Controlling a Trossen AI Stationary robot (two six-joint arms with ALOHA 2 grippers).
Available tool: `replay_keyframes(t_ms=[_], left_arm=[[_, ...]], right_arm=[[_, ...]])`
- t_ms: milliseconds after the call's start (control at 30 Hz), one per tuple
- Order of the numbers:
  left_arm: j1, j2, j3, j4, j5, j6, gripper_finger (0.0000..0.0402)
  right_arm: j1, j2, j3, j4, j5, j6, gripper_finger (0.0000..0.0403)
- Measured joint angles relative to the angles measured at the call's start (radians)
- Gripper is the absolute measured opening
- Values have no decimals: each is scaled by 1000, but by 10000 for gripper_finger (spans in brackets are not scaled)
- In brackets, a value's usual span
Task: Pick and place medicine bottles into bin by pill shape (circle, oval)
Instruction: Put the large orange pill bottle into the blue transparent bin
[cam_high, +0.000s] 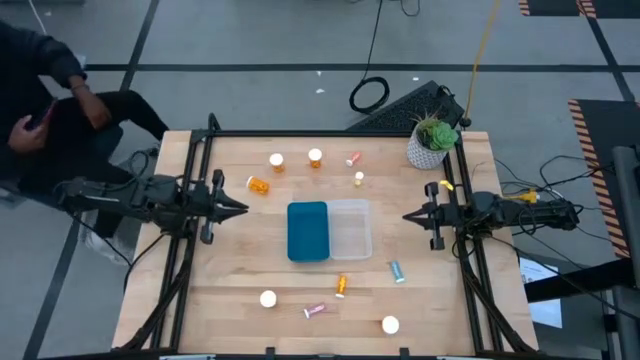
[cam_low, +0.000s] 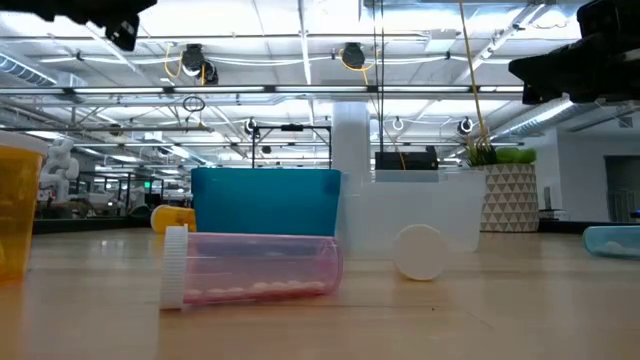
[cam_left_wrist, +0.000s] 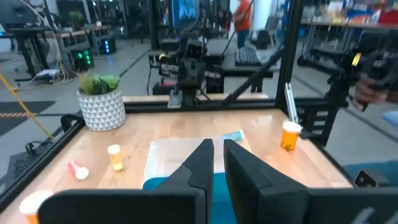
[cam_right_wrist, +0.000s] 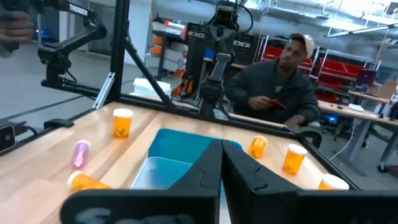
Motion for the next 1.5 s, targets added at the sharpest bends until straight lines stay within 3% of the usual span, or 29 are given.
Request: replay_keyframes(t_ms=[233,467,633,867,1100,1500], left_arm=[[0,232,183,-55,-6,27,42],[0,432,378,-164,-15,109,42],[0,526,441,-229,-15,147,42],[4,558,450,-234,-15,161,42],[30,610,450,-234,5,169,42],[57,627,450,-235,5,167,42]], right_arm=[[0,0,0,12,8,1,0],[0,0,0,-21,8,187,0],[0,7,0,-23,31,322,0],[2,60,21,-37,57,431,0],[2,191,175,-113,100,498,0],[1,572,574,-404,163,551,0]])
